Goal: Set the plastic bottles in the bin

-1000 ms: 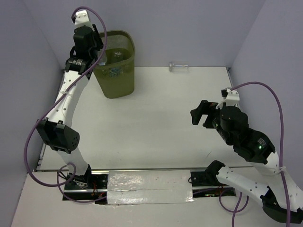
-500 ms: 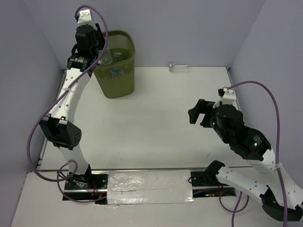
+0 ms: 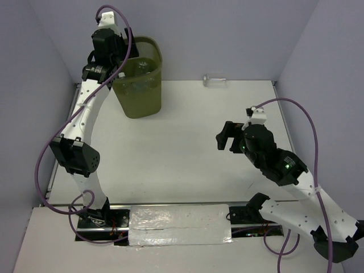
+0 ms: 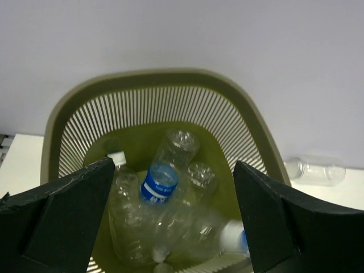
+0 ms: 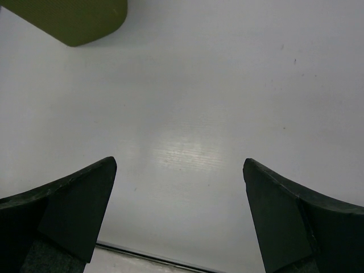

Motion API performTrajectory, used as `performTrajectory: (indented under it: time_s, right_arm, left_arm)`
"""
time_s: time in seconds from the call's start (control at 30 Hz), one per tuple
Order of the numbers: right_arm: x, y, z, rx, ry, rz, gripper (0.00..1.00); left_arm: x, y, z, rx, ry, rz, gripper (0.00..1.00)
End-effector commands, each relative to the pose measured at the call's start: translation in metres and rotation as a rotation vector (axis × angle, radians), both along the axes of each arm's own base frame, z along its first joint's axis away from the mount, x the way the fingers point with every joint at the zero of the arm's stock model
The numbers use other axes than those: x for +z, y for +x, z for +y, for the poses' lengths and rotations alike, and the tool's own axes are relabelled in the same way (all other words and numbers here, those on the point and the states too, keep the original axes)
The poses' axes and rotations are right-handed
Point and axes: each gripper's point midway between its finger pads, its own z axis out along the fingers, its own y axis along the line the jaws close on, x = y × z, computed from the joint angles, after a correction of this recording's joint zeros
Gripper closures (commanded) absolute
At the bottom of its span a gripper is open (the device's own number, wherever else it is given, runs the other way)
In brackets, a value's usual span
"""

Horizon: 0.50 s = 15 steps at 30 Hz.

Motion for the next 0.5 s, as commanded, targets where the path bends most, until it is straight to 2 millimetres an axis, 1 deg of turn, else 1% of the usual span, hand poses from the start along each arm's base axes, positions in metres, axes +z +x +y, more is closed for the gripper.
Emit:
performTrajectory:
  time_s: [0.0,0.03,0.07,0.1,0.13,0.17,0.2,0.23,0.27,0.3,0.33,0.37,0.4,0.43,0.47]
  right_arm:
    - [0.000,0.025,0.015,0.001,0.004,-0.035,0.00]
    - [-0.001,0.033,0.014,-0.018,-0.014,-0.019,0.00]
    - [0.011,0.040,0.015,-0.030,-0.014,-0.019,0.00]
    - [0.010,0.048,0.019,-0.023,-0.017,0.006,0.00]
    - [-0.006,0.068,0.018,-0.053,-0.048,0.066,0.00]
    - [0.002,0.082,0.021,-0.066,-0.028,0.061,0.00]
    - [-0.003,0.092,0.028,-0.048,0.008,0.092,0.00]
    - [-0.023,0.110,0.033,-0.055,0.017,0.154,0.00]
    - [-0.018,0.132,0.022,-0.105,0.074,0.143,0.00]
    - [-0.035,0.148,0.029,-0.114,0.134,0.204,0.00]
    - [-0.041,0.160,0.025,-0.151,0.168,0.217,0.00]
    - [-0.036,0.179,0.016,-0.196,0.211,0.189,0.00]
    - [-0.052,0.196,0.014,-0.239,0.245,0.223,0.00]
    - [-0.048,0.215,0.005,-0.277,0.290,0.196,0.00]
    - [-0.052,0.226,0.002,-0.294,0.317,0.196,0.00]
  left_arm:
    - [0.021,-0.018,0.000,-0.036,0.006,-0.042,0.01]
    - [0.025,-0.022,0.003,-0.025,0.005,-0.039,0.01]
    - [0.031,-0.027,0.003,-0.024,-0.008,-0.046,0.01]
    - [0.033,-0.030,0.003,-0.026,-0.017,-0.043,0.01]
    - [0.037,-0.034,0.000,-0.045,-0.025,-0.038,0.01]
    - [0.040,-0.037,-0.002,-0.053,-0.033,-0.039,0.01]
    - [0.041,-0.040,-0.005,-0.062,-0.049,-0.036,0.01]
    - [0.040,-0.043,-0.006,-0.069,-0.055,-0.023,0.01]
    - [0.044,-0.047,-0.009,-0.083,-0.071,-0.027,0.01]
    - [0.044,-0.048,-0.009,-0.086,-0.074,-0.024,0.01]
    - [0.045,-0.050,-0.009,-0.088,-0.074,-0.019,0.01]
    - [0.046,-0.051,-0.008,-0.084,-0.072,-0.021,0.01]
    - [0.045,-0.052,-0.007,-0.083,-0.066,-0.009,0.01]
    - [0.045,-0.051,-0.008,-0.081,-0.064,-0.007,0.01]
    - [0.044,-0.050,-0.005,-0.074,-0.056,-0.005,0.00]
